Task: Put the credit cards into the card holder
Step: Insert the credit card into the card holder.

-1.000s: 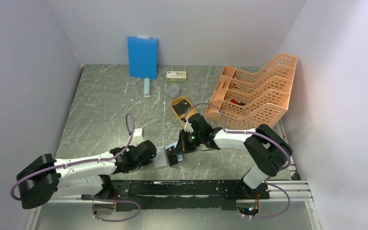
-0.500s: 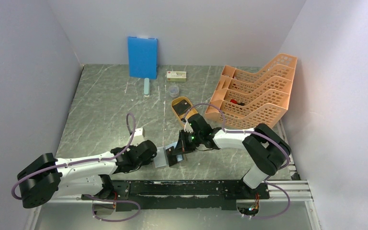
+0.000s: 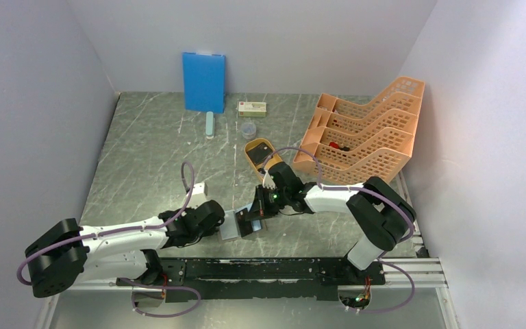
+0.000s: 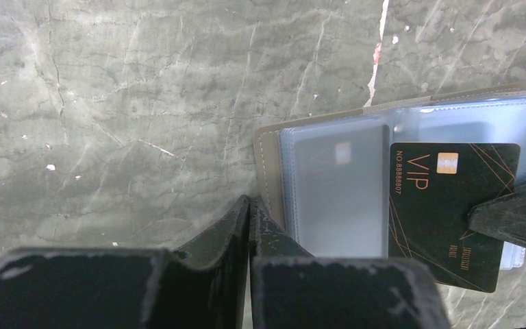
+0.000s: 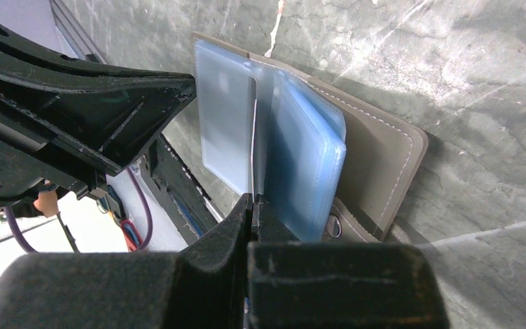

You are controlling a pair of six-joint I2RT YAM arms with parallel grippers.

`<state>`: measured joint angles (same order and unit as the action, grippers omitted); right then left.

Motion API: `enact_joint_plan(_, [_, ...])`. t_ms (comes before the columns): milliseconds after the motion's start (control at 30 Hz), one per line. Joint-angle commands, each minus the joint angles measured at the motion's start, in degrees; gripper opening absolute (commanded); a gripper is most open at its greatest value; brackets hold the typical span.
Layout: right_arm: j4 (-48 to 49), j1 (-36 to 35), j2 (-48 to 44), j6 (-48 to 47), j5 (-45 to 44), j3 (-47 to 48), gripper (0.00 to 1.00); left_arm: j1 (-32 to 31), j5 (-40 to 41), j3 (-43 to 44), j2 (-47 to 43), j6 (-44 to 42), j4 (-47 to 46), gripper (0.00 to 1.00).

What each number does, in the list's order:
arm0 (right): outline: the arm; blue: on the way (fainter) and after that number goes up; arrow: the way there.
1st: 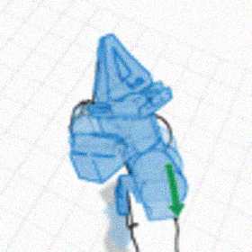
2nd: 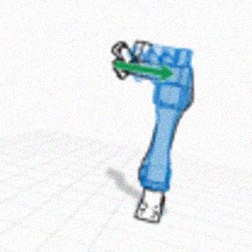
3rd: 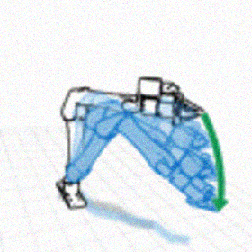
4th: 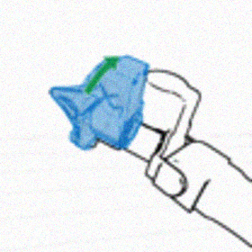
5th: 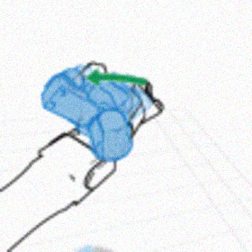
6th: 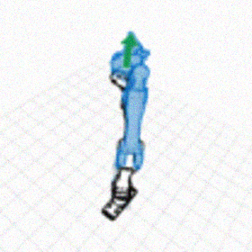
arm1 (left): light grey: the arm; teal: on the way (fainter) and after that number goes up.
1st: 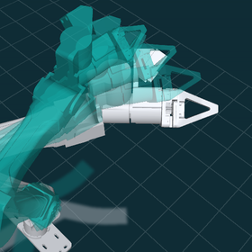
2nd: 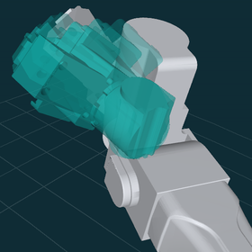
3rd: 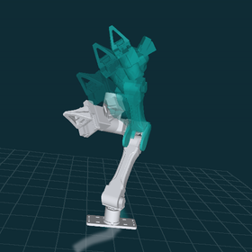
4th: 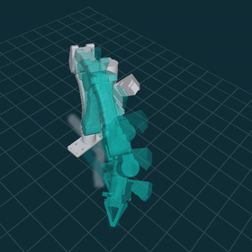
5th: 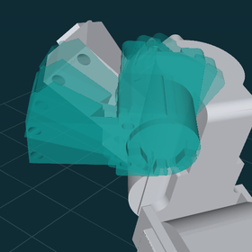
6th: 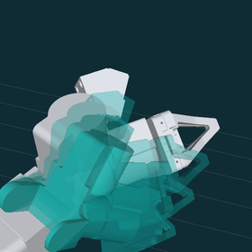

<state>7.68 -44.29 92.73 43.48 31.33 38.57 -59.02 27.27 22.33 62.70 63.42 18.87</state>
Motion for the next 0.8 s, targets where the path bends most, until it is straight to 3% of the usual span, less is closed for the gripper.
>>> enact_joint_plan(0, [2.05,0.30,0.96,-0.20,0.79,1.38,0.00,0.31,-1.53,-0.71,1.79,-0.66,2.50,0.08])
enact_joint_plan(767, [4.80,0.25,4.08,0.32,-2.66,0.41,0.00,0.31,-2.54,-1.67,1.90,-0.31,1.75,0.08])
